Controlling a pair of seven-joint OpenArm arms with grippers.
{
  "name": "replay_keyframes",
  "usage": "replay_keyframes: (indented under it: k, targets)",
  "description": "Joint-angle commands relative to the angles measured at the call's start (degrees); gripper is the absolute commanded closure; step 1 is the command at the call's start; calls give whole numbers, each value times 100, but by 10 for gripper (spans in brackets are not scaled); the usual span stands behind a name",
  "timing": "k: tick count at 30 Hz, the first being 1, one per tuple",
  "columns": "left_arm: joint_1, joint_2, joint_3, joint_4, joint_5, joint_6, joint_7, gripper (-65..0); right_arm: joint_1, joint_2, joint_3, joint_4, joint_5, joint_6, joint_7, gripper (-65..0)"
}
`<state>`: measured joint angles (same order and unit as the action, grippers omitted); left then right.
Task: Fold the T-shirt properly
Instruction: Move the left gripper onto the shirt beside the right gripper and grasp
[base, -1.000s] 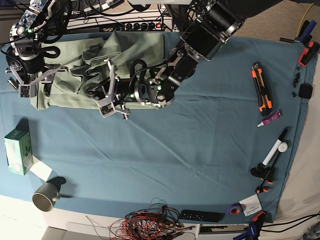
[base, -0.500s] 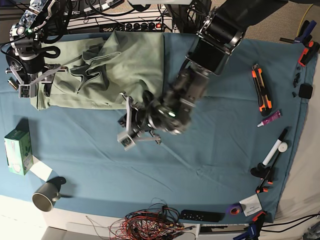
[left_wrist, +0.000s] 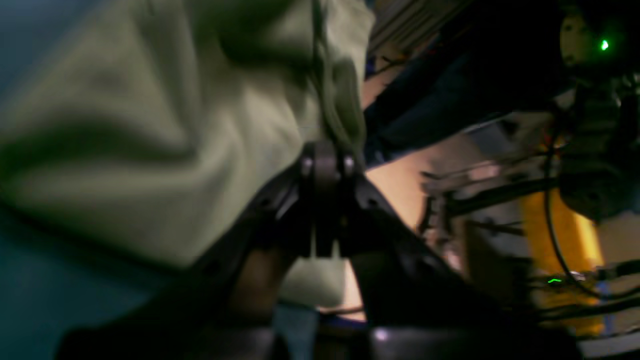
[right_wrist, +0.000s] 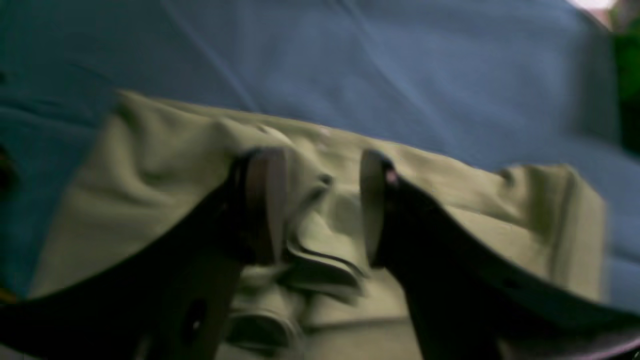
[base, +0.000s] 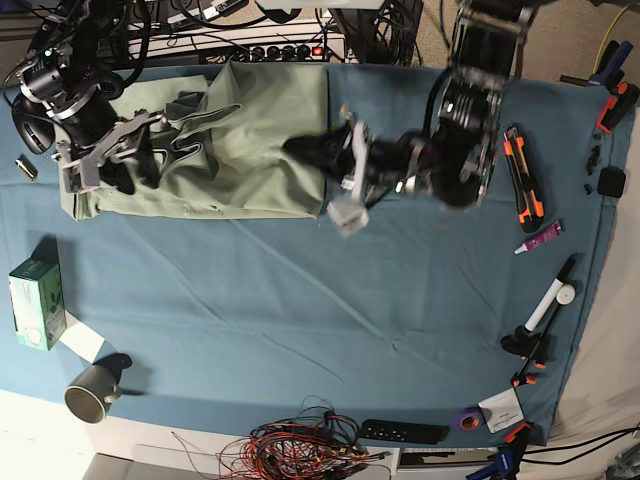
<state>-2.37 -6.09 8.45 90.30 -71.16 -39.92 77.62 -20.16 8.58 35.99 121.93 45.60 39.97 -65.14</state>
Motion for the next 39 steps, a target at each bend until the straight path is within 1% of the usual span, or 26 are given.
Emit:
replay_keyframes:
  k: [1, 3, 5, 7, 9, 12, 14, 16, 19, 22, 24, 27, 29, 34, 37, 39]
  targets:
    - [24, 35, 0, 101, -269, -8, -42, 0, 13, 79, 33, 96, 247, 3, 96, -249]
    - [278, 37, 0, 131, -385, -8, 68, 0, 13, 76, 33, 96, 398, 3, 48, -249]
    - [520, 37, 2, 186, -721, -8, 238, 0, 13, 76, 33, 96, 520, 3, -4, -249]
    - [728, 37, 2, 273, -997, -8, 238, 0, 13, 76, 33, 96, 754, 3, -157, -249]
    - [881, 39, 4, 385, -1014, -8, 238, 0, 13, 76, 17, 96, 962, 3, -236, -249]
    - [992, 57, 4, 507, -973, -8, 238, 0, 15, 76, -136, 96, 964, 3, -184, -249]
    - [1049, 122, 4, 560, -817, -8, 238, 0, 15, 70, -295, 96, 820, 3, 4, -249]
    - [1143, 249, 4, 603, -404, -8, 138, 0, 17, 42, -452, 96, 321, 3, 409, -249]
    - [1327, 501, 4, 682, 612, -8, -525, 0, 103, 44, -647, 96, -673, -20, 938, -249]
    - [1412, 697, 57, 719, 1530, -8, -1204, 0, 317, 48, -671, 96, -1768, -870, 1172, -249]
    - [1392, 748, 210, 741, 2133, -8, -1622, 0, 435, 50, -647, 96, -2433, -1335, 1320, -249]
    - [1366, 828, 538, 815, 3067, 258, -2124, 0, 553, 70, -584, 96, -3158, -1735, 1412, -249]
    - [1366, 881, 813, 857, 3576, 538, -2417, 0, 573, 103, -514, 96, -3410, -1897, 1425, -249]
    - [1364, 942, 1641, 857, 4977, 1178, -3126, 0, 568, 278, -258, 96, -3753, -2070, 1432, -249]
    - [1362, 942, 2076, 857, 5805, 1587, -3432, 0, 553, 442, -42, 94, -3794, -2162, 1438, -249]
    - [1346, 942, 2310, 857, 6188, 1808, -3523, 0, 544, 525, 105, 68, -3794, -2162, 1436, -249]
